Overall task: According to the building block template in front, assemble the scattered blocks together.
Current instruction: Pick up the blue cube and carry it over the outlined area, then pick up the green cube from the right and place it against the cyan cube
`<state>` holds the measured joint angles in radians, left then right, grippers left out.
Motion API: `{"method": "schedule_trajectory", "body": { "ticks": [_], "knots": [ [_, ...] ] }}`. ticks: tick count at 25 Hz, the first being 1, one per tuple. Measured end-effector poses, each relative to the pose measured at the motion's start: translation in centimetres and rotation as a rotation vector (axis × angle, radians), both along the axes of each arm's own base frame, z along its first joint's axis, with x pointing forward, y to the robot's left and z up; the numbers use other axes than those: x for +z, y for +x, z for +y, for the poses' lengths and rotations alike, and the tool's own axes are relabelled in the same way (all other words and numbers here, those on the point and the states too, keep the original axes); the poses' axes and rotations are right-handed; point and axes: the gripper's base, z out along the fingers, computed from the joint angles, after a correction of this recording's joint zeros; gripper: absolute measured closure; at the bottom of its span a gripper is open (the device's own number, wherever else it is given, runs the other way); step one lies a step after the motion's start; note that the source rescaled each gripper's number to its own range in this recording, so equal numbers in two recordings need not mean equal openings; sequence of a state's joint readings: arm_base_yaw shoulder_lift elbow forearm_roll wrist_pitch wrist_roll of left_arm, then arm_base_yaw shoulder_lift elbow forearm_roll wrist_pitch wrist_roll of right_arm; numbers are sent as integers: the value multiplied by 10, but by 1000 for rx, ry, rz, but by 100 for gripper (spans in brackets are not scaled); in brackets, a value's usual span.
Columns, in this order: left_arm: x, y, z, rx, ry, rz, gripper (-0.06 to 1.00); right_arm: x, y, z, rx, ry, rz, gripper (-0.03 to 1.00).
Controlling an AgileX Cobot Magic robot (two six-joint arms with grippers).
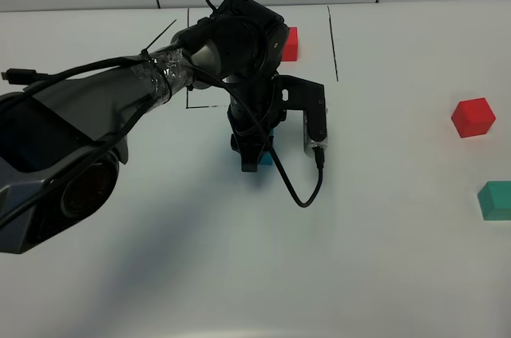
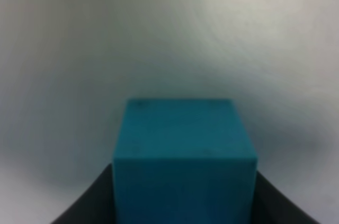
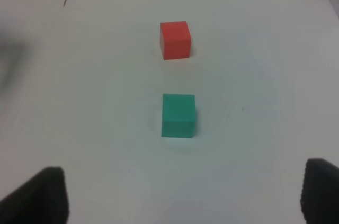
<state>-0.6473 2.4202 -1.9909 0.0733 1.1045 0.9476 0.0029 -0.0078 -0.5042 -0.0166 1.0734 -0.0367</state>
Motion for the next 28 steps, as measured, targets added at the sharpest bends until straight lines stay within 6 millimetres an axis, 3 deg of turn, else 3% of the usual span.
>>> {"method": "schedule_trajectory", "body": {
  "ticks": [7, 9, 12, 15, 19, 24, 28],
  "knots": [
    [0, 0, 0, -1, 1, 1, 94, 0, 0, 0, 0, 0, 0, 5],
    [0, 0, 0, -1, 2, 2, 86, 0, 0, 0, 0, 0, 0, 5],
    [2, -1, 0, 14, 3, 7, 55, 0, 0, 0, 0, 0, 0, 5],
    [20, -4, 0, 31, -25, -1, 24, 0, 0, 0, 0, 0, 0, 5],
    [51, -8, 0, 57, -86, -30, -2, 0, 0, 0, 0, 0, 0, 5],
    [78, -1, 14, 249, -143, -88, -5, 0, 0, 0, 0, 0, 0, 5],
    [94, 20, 52, 488, -169, -126, -5, 0, 0, 0, 2, 3, 0, 5]
  ]
}}
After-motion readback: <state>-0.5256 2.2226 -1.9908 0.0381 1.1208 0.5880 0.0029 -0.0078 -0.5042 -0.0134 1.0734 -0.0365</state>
